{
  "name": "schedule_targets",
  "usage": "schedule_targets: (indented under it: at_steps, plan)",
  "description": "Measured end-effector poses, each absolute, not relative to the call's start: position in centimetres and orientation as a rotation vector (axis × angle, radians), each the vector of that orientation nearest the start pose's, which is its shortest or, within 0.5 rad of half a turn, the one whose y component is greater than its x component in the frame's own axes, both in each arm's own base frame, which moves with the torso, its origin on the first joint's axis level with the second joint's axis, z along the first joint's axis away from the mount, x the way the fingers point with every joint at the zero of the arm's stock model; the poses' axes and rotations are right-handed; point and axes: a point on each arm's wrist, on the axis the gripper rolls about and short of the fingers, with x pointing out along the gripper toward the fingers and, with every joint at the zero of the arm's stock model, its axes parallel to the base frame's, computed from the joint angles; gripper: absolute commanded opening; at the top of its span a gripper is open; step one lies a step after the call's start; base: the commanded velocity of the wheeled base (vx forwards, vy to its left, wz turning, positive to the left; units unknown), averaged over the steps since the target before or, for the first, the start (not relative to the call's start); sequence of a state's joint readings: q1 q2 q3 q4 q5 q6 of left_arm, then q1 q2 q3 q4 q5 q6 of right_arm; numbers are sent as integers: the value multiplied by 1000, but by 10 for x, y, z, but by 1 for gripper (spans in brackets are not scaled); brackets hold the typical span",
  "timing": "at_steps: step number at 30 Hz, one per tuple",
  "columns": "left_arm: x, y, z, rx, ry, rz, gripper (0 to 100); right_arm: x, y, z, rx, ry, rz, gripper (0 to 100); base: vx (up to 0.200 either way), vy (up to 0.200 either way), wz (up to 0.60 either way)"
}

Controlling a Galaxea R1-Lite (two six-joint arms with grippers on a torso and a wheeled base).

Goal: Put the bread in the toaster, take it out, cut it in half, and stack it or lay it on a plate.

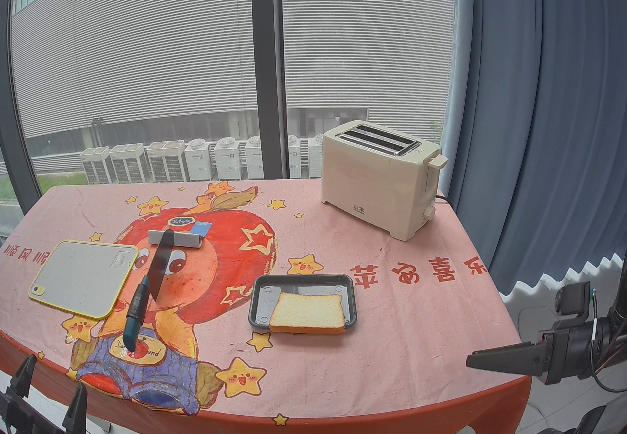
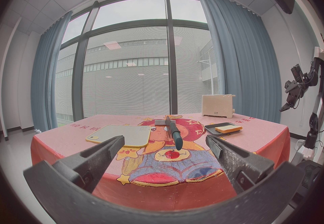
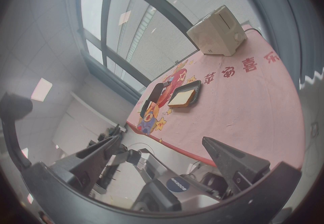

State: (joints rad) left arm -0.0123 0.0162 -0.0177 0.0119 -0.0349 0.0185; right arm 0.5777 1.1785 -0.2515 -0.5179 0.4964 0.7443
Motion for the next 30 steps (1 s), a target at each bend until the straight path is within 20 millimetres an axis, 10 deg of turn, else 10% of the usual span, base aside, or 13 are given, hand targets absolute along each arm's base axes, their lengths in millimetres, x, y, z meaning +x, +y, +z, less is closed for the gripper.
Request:
schedule_targets:
  at_steps: [30]
  plan:
    - [-23,-1,80,18,10,-48,100,101,98,156,1114,1056,796,100,0,0,0]
